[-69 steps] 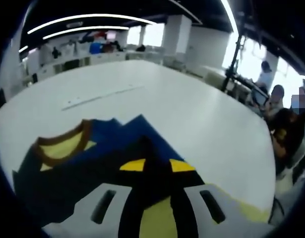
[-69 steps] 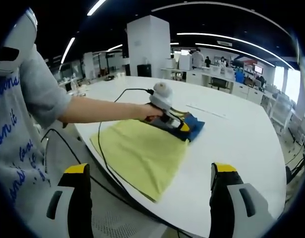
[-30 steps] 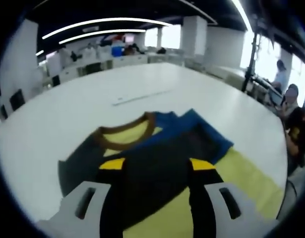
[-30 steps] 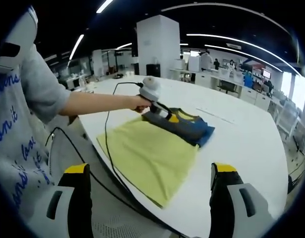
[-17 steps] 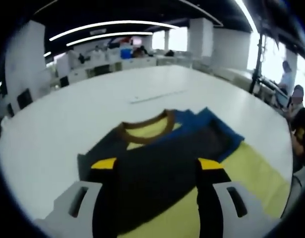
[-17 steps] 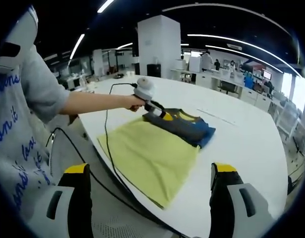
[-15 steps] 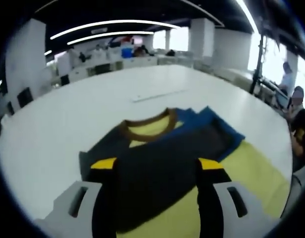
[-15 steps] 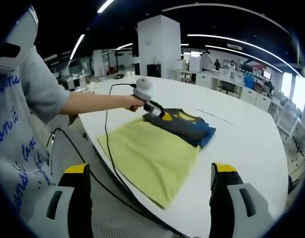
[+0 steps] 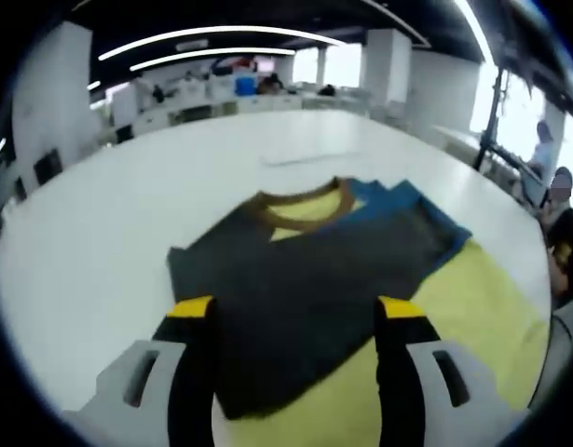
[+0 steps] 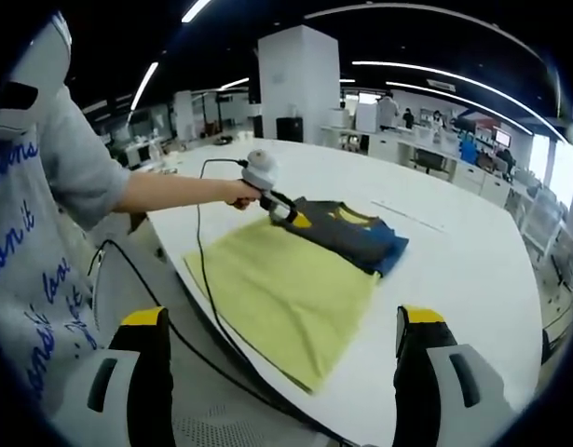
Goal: Fold the garment on the visible template until the final outline fits inside the template.
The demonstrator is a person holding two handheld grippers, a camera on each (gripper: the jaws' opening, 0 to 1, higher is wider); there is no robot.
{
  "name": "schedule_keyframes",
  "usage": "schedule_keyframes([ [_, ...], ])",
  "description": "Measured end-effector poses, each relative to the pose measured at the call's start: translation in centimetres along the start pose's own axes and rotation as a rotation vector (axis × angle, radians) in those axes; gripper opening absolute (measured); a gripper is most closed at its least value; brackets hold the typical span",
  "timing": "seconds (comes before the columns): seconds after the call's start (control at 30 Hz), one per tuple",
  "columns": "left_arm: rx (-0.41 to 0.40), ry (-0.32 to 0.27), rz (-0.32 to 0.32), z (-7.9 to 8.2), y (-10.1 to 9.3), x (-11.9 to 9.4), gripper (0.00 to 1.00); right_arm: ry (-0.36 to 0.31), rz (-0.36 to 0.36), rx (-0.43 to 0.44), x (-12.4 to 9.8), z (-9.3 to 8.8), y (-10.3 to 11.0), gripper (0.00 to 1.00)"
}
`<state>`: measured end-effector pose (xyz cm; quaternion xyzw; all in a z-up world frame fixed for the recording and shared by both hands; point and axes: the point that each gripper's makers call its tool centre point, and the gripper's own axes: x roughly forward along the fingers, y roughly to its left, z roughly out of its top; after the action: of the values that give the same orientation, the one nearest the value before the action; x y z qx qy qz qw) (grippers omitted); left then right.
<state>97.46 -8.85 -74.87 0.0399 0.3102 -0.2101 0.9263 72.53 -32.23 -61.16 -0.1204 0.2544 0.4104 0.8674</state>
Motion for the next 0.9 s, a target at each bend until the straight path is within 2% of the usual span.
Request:
schedule_keyframes([
  [0.23,-0.015,0.013,0.006,-1.0,1.3,0.2,0.64,0.002,-0.001,0.000,0.2,0.2,0.0,1.00],
  [0.57,-0.031,0.005,0.005,-1.7,1.8,0.1,0.64,0.011,0.006,-0.003,0.4,0.3,0.3,1.00],
  [0.9,-0.036,-0.012,-0.015,-1.4,1.8,-0.1,0.65,0.012,0.007,-0.010,0.6,0.7,0.5,1.00],
])
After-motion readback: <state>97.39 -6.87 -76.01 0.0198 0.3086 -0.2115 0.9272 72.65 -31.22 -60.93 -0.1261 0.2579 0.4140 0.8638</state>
